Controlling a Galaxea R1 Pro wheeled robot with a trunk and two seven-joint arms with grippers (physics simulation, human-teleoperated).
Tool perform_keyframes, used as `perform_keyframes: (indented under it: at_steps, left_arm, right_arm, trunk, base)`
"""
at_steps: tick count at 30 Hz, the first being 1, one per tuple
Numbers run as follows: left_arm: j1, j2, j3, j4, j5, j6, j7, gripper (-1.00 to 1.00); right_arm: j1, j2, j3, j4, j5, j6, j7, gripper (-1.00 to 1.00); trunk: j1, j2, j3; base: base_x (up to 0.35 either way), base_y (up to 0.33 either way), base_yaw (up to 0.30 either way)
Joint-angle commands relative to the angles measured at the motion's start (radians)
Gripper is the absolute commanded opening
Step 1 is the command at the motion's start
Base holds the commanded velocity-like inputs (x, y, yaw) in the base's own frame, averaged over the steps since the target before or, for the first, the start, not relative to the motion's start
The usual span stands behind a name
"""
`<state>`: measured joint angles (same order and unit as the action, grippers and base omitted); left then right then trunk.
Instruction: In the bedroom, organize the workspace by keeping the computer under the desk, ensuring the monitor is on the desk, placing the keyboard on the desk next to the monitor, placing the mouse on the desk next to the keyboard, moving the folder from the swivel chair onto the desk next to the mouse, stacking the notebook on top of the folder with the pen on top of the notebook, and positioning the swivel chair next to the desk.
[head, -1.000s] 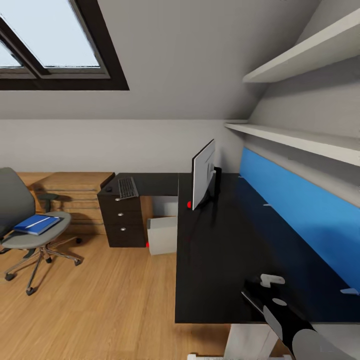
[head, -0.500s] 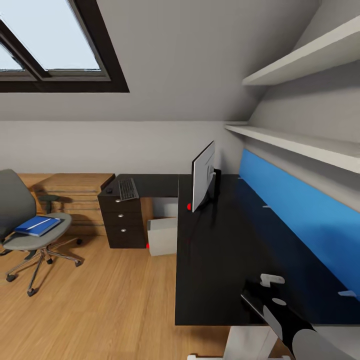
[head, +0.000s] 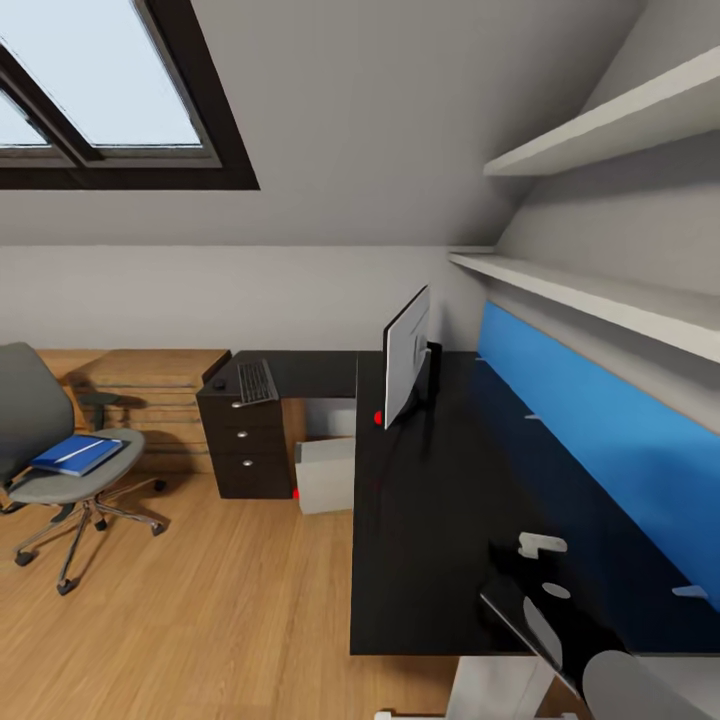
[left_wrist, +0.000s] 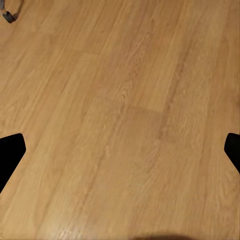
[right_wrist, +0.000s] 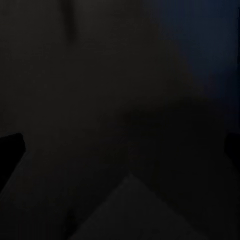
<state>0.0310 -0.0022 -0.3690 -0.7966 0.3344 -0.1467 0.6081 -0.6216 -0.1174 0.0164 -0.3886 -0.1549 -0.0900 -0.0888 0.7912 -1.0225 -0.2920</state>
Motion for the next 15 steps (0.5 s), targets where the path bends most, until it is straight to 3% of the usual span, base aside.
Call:
perform_keyframes:
  at_steps: [1,4,10,12,14,15]
  left_arm:
    - [0.0,0.001,-0.004,0.001,0.011,-0.007,0.003,1.0]
    - [0.0,0.001,-0.006,0.015,0.011,-0.007,0.003,1.0]
    - [0.0,0.0,-0.007,0.025,0.01,-0.007,0.002,1.0]
    - [0.0,0.0,-0.007,0.026,0.01,-0.007,0.002,1.0]
    - [0.0,-0.001,-0.007,0.027,0.01,-0.007,0.002,1.0]
    - [0.0,-0.001,-0.007,0.028,0.009,-0.007,0.002,1.0]
  right_arm:
    - [0.0,0.0,0.001,-0.019,-0.01,-0.002,-0.001,1.0]
    - [0.0,-0.001,0.0,-0.057,-0.01,0.017,-0.002,1.0]
    - [0.027,-0.003,-0.002,-0.205,-0.011,0.132,-0.002,1.0]
    - [0.059,-0.003,-0.002,-0.283,-0.011,0.175,-0.002,1.0]
    - [0.13,-0.003,-0.002,-0.424,-0.011,0.245,-0.004,1.0]
    - [0.202,-0.002,-0.002,-0.558,-0.011,0.319,-0.005,1.0]
  trunk:
    - [-0.004,0.007,0.002]
    - [-0.015,0.028,0.012]
    - [-0.038,0.07,0.03]
    - [-0.046,0.084,0.037]
    - [-0.05,0.091,0.04]
    - [-0.05,0.091,0.04]
  base:
    - [0.0,0.0,0.0]
    - [0.0,0.0,0.0]
    - [0.0,0.0,0.0]
    - [0.0,0.0,0.0]
    - [0.0,0.0,0.0]
    - [0.0,0.0,0.0]
